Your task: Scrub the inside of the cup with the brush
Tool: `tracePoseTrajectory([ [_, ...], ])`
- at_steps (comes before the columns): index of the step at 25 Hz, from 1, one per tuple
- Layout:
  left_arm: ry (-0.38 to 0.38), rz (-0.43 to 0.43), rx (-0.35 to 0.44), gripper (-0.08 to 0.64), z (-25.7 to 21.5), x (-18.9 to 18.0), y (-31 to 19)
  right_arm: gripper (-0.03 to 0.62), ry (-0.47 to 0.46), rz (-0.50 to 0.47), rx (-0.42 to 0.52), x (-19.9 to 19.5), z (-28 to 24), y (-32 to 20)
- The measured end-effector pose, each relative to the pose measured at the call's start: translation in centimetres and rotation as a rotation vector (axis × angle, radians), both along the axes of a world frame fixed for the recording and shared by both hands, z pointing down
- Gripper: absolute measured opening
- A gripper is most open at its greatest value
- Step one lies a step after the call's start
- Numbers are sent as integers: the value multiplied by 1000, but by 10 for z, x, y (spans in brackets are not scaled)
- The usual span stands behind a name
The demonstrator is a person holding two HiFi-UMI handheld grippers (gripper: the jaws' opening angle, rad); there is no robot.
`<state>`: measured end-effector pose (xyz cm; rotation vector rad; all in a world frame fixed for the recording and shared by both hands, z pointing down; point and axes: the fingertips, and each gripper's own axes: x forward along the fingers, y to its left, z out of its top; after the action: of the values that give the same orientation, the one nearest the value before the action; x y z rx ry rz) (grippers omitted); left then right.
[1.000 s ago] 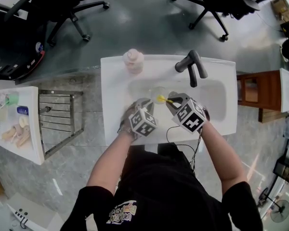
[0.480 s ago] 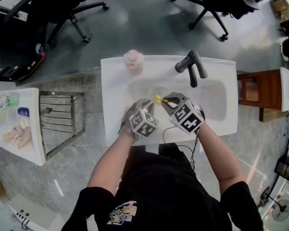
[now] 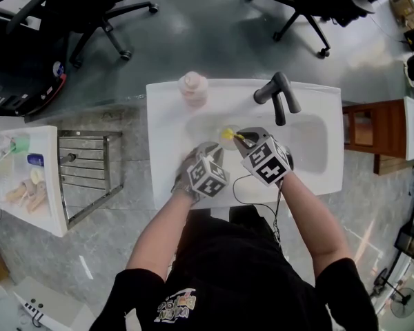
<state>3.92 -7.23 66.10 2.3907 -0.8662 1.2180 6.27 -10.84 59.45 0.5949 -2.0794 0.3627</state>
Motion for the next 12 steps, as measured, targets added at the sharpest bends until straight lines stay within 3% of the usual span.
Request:
tracePoseTrajectory([
  [12, 2, -3, 2, 48, 0, 0, 0, 38, 114, -55, 21, 9, 13, 3],
])
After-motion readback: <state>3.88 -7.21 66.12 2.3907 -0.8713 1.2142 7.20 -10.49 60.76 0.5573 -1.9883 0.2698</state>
